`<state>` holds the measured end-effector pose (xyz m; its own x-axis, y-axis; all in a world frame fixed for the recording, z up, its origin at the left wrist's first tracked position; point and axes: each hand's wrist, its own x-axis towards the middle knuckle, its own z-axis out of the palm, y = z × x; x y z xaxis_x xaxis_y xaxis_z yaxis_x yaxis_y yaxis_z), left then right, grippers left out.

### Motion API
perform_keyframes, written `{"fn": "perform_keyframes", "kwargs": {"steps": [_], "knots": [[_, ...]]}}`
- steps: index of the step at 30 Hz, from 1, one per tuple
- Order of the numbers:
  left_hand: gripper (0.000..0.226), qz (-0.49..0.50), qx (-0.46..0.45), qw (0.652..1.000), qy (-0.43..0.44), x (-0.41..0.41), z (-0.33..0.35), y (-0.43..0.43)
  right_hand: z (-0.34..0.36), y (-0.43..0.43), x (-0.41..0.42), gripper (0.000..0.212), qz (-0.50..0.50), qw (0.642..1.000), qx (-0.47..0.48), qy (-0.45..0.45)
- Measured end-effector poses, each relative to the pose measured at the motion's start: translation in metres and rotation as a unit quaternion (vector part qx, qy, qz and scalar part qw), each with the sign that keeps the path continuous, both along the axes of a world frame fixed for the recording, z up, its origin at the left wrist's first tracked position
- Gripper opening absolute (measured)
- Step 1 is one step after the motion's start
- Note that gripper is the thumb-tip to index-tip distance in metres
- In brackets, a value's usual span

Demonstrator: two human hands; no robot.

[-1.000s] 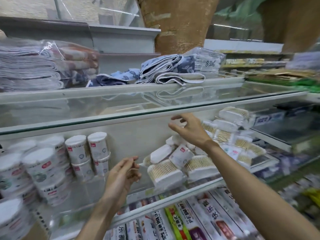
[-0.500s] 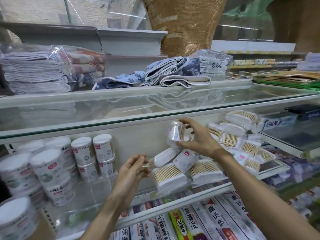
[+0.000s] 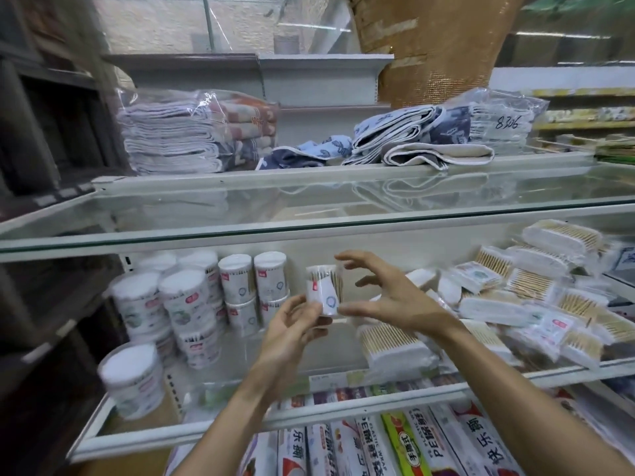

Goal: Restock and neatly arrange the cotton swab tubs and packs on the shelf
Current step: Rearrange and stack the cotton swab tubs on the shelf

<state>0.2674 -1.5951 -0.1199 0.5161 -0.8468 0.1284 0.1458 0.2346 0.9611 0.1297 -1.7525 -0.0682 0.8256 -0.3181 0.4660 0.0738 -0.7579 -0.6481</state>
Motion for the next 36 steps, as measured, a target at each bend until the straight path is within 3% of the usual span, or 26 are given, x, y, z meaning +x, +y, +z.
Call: {"fn": "perform_keyframes", "kwargs": {"steps": [4, 7, 11, 14, 16, 23, 32, 36], "knots": [[0.050, 0.036, 0.011, 0.996, -0.076, 0.009, -0.004, 0.019, 0.005, 0.011, 0.020, 0.046, 0.000, 0.991, 0.132, -0.001], [0.056, 0.085, 0.021, 0.992, -0.096, 0.014, -0.007, 0.033, 0.001, 0.024, 0.039, 0.038, 0.016, 0.985, 0.174, 0.006], [0.047, 0.192, 0.026, 0.972, -0.131, 0.019, -0.004, 0.058, -0.009, 0.043, 0.068, 0.029, 0.052, 0.970, 0.237, -0.017], [0.043, 0.278, 0.013, 0.937, -0.213, 0.029, -0.005, 0.079, -0.020, 0.056, 0.093, 0.026, 0.045, 0.973, 0.226, -0.027], [0.028, 0.299, -0.018, 0.927, -0.226, 0.034, -0.004, 0.092, -0.029, 0.064, 0.108, 0.027, 0.032, 0.977, 0.208, -0.025], [0.015, 0.281, -0.040, 0.942, -0.179, 0.041, -0.002, 0.115, -0.065, 0.085, 0.137, 0.030, -0.018, 0.999, 0.046, 0.007], [0.012, 0.246, -0.047, 0.949, -0.193, 0.041, -0.005, 0.107, -0.065, 0.088, 0.134, 0.037, -0.025, 0.999, 0.030, 0.007], [0.012, 0.203, -0.058, 0.958, -0.196, 0.033, -0.005, 0.087, -0.045, 0.070, 0.101, 0.025, -0.063, 0.997, 0.027, -0.033]]}}
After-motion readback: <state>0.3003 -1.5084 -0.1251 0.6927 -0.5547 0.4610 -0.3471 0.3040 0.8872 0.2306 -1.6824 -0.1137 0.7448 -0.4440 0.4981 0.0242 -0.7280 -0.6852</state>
